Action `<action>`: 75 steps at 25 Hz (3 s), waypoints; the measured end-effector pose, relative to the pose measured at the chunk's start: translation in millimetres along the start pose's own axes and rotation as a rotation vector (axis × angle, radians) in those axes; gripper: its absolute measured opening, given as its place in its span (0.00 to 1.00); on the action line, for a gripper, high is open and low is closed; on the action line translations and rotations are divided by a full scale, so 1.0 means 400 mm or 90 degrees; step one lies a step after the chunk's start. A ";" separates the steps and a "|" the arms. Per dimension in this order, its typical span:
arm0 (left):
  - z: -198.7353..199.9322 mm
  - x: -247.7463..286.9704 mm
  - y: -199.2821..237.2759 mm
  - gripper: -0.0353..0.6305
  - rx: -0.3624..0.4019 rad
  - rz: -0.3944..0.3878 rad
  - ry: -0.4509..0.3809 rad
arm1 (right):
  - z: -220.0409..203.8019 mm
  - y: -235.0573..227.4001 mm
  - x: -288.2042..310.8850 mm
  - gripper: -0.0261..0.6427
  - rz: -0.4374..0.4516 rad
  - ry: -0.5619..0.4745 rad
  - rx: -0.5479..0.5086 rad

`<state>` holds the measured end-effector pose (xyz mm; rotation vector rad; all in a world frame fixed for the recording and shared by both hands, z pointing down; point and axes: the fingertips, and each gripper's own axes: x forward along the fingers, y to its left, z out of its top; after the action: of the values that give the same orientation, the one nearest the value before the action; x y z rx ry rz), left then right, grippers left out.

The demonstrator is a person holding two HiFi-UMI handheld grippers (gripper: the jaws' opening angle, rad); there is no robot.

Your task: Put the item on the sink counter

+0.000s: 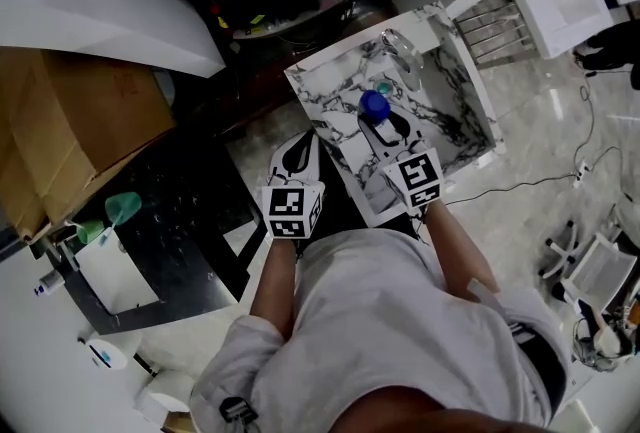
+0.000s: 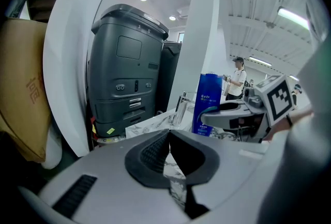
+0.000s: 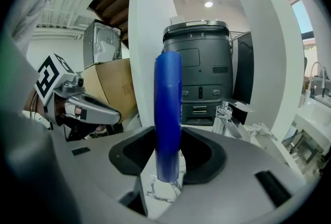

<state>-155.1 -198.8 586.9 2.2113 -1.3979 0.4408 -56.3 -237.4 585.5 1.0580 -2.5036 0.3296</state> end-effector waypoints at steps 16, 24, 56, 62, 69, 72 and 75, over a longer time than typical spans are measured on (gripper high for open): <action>0.018 0.067 0.110 0.07 -0.015 -0.006 0.020 | -0.007 -0.035 0.140 0.27 -0.010 0.037 0.010; 0.019 0.081 0.154 0.07 -0.014 -0.002 0.033 | -0.017 -0.053 0.196 0.27 -0.017 0.044 0.013; 0.033 0.131 0.189 0.07 -0.017 0.005 0.043 | -0.017 -0.160 0.339 0.27 -0.046 0.048 0.026; 0.029 0.124 0.185 0.07 -0.018 0.011 0.046 | -0.024 -0.167 0.345 0.27 -0.046 0.049 0.028; 0.022 0.120 0.171 0.07 -0.017 0.008 0.045 | -0.036 -0.172 0.349 0.27 -0.054 0.047 0.031; 0.021 0.117 0.164 0.07 -0.016 0.006 0.044 | -0.041 -0.169 0.348 0.27 -0.055 0.047 0.021; 0.022 0.115 0.164 0.07 -0.017 0.006 0.044 | -0.040 -0.166 0.346 0.27 -0.056 0.044 0.017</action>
<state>-194.8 -261.5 617.8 2.1494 -1.3709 0.4943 -91.3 -364.6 665.7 1.1433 -2.3902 0.3681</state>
